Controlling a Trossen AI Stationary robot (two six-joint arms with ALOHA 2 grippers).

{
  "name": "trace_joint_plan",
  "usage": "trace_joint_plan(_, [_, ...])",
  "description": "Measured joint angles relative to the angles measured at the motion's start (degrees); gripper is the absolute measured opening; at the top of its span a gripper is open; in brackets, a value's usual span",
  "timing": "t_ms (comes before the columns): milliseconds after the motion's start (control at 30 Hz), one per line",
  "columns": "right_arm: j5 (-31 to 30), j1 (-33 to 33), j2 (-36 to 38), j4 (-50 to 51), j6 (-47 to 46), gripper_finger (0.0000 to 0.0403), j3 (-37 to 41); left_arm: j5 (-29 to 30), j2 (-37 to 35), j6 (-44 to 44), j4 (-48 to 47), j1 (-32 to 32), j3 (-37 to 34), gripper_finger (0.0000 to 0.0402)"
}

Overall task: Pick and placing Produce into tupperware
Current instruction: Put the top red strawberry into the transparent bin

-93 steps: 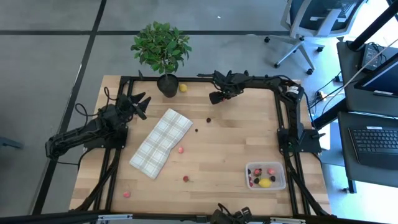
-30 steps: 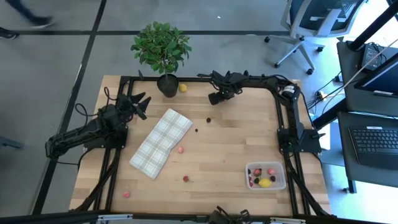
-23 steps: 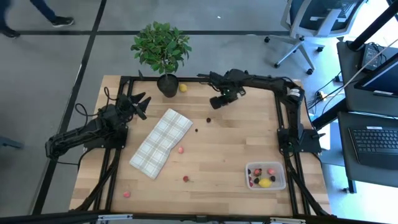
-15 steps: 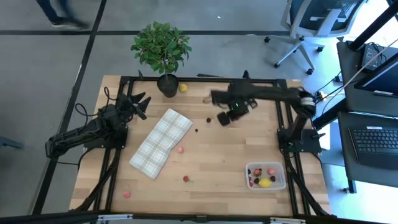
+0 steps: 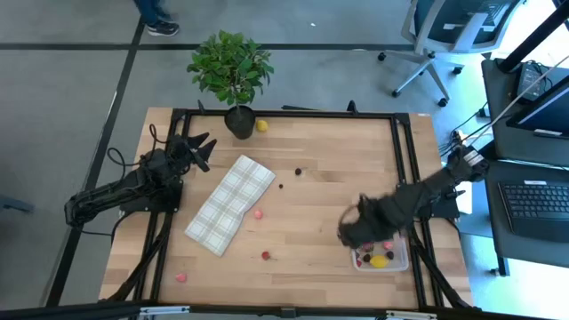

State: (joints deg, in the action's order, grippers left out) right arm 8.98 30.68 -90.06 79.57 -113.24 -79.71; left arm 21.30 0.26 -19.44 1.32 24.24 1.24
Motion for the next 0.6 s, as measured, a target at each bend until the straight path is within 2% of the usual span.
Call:
trace_joint_plan(133, [-0.33,6.25,0.11,-11.27,-9.84,0.0121,5.95,0.02,0.01,0.04,0.00,-0.01,0.01,0.0225])
trace_joint_plan(267, [-0.23,9.45,0.07,-17.98,-14.60,0.0121,12.56,0.09,-0.01,0.06,0.00,0.01,0.02,0.0225])
trace_joint_plan(433, [-0.50,9.99,0.08,-22.03,-13.89,0.0121,18.28,0.20,-0.01,0.08,0.01,0.01,0.01,0.0225])
trace_joint_plan(600, [-0.19,9.90,0.08,-22.65,-11.65,0.0122,19.18,0.22,-0.01,0.08,0.00,0.01,0.00,0.0225])
